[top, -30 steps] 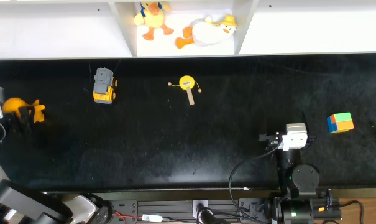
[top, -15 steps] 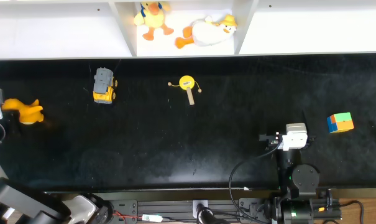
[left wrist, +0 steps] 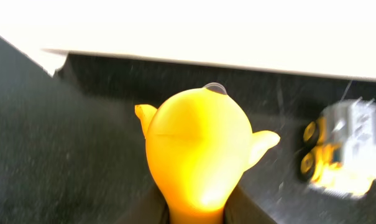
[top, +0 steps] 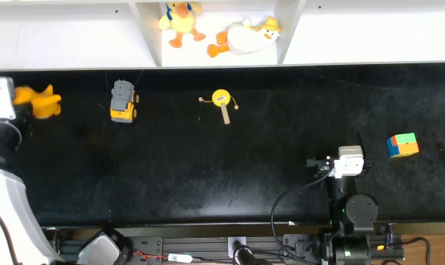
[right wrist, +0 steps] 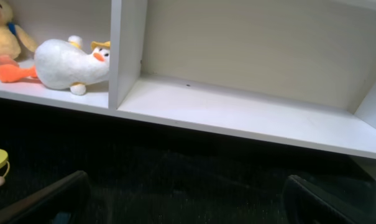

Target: Store Toys

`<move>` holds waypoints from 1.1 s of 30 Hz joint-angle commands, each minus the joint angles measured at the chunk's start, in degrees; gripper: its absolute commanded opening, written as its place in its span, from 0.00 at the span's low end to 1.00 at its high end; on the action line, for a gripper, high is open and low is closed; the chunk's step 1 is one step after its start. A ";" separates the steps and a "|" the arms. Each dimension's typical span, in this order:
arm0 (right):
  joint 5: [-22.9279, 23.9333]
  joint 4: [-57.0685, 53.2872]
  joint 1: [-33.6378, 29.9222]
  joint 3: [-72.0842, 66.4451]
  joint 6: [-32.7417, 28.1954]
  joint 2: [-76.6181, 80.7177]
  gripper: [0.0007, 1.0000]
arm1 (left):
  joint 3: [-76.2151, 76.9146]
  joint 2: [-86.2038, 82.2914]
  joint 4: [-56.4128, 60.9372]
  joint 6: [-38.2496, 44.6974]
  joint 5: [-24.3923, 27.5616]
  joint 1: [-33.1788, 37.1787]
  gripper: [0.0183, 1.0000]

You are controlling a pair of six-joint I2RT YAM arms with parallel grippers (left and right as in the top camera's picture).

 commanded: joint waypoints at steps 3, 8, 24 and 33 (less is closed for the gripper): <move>-0.42 0.31 -0.11 -0.76 0.00 -0.37 1.00 | 1.77 -0.96 4.74 -10.29 -3.69 -4.44 0.18; -0.42 0.31 -0.11 -0.76 0.00 -0.37 1.00 | 5.31 2.69 5.31 -12.46 -6.40 -7.43 0.18; -0.42 0.31 -0.11 -0.76 0.02 -0.37 0.99 | 21.40 18.18 5.31 -13.60 -7.37 -10.86 0.19; -0.42 0.31 -0.11 -0.76 0.00 -0.37 1.00 | 21.46 21.55 6.62 -13.75 -8.44 -10.86 0.20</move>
